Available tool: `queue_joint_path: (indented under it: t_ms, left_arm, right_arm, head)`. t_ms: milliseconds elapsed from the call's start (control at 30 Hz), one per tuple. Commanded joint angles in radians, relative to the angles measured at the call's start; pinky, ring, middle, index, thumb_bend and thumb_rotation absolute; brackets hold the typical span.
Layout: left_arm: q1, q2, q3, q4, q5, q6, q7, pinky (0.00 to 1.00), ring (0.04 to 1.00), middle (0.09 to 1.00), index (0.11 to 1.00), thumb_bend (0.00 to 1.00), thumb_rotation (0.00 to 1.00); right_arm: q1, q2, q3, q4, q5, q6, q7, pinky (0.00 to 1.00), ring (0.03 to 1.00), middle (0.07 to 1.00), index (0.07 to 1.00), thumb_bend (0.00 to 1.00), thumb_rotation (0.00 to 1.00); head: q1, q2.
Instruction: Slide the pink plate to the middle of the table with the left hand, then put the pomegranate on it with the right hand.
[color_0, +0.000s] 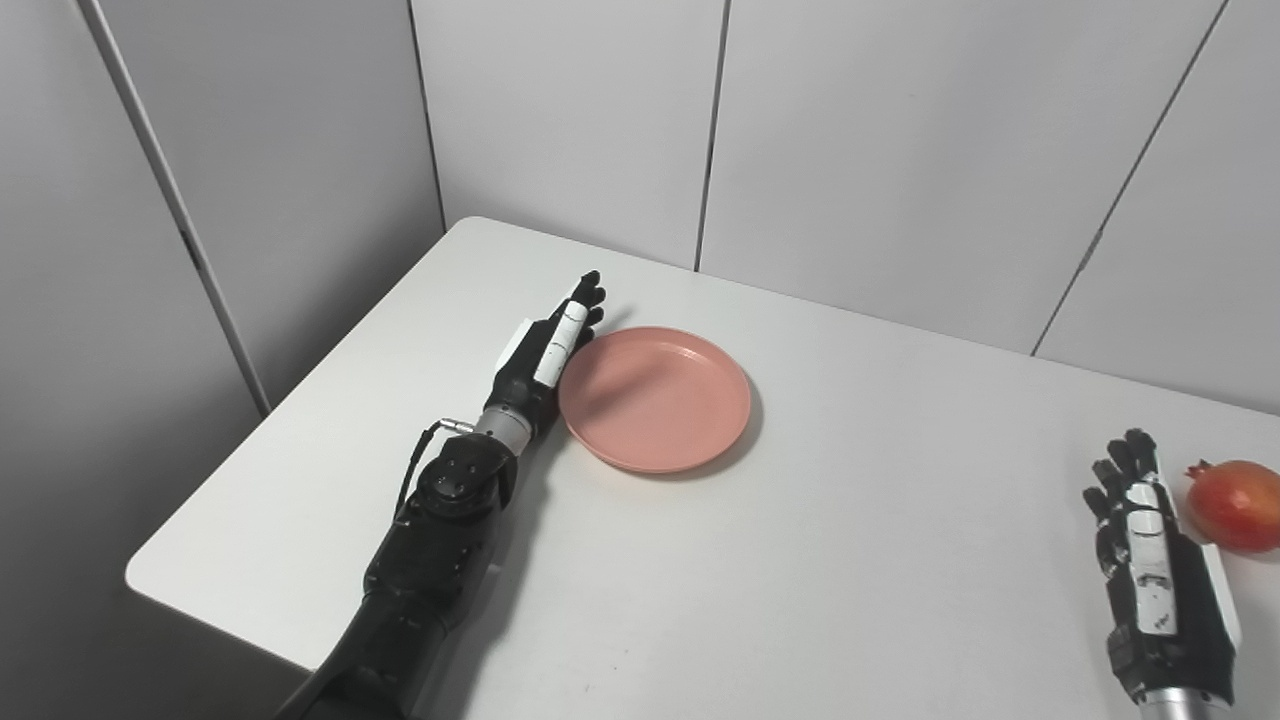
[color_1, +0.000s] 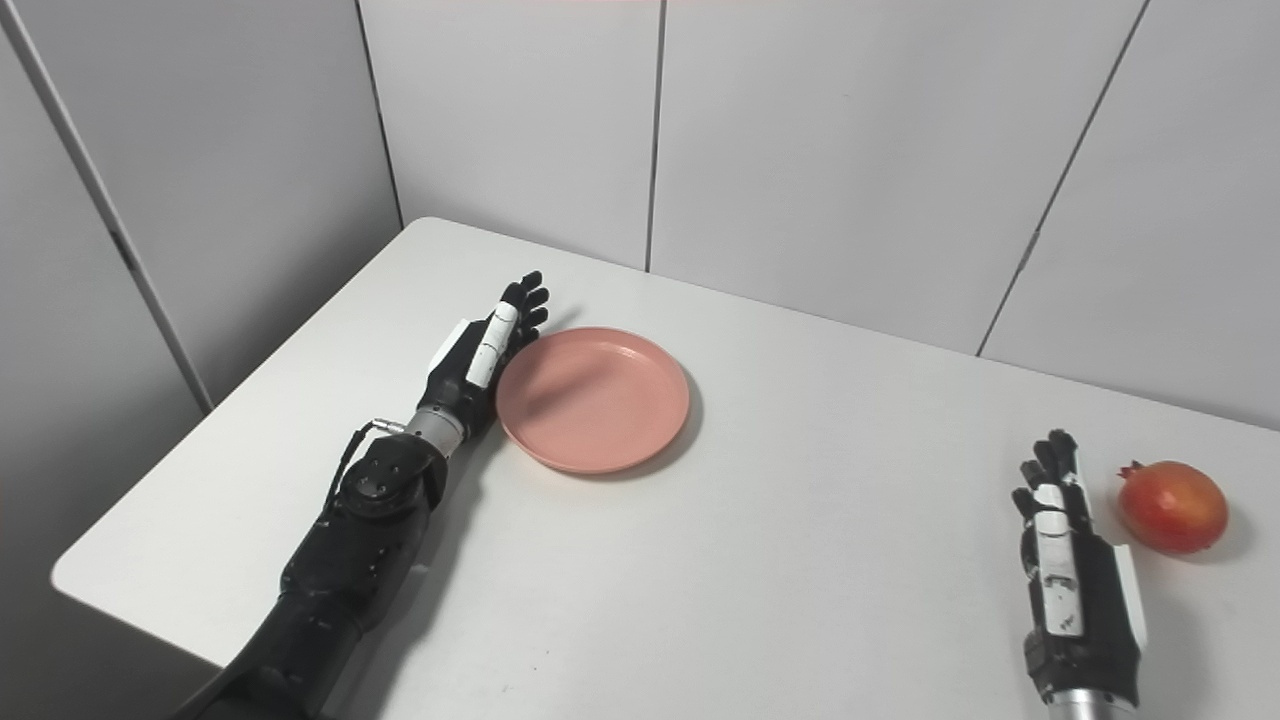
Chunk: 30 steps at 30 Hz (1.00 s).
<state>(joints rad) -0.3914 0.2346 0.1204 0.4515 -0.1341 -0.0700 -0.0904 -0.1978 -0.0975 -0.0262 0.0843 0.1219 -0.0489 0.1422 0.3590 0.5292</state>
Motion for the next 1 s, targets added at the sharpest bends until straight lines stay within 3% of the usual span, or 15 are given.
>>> queue_joint_path:
  t_ms: [0,500,967]
  left_arm:
    - [-0.03,0.002,-0.007,-0.041,0.005,0.007,-0.006,1.0,0.982,0.98,0.98,0.84,1.0]
    - [-0.01,-0.035,-0.066,-0.108,0.045,0.025,-0.004,0.96,0.969,0.976,0.982,0.83,1.0]
    - [0.004,-0.093,-0.121,-0.134,0.077,0.048,-0.027,0.98,0.976,0.985,0.993,0.8,1.0]
  right_arm:
    - [-0.045,0.0,-0.003,-0.043,0.004,0.007,-0.005,1.0,1.0,1.0,1.0,0.57,0.93]
    - [-0.054,-0.002,-0.006,-0.023,0.0,-0.012,-0.006,1.0,1.0,1.0,1.0,0.6,0.94]
    - [-0.051,-0.009,-0.009,-0.03,0.012,-0.005,0.003,1.0,1.0,1.0,1.0,0.62,0.92]
  head:
    - [-0.002,0.002]
    - [-0.012,0.003]
    - [-0.047,0.031]
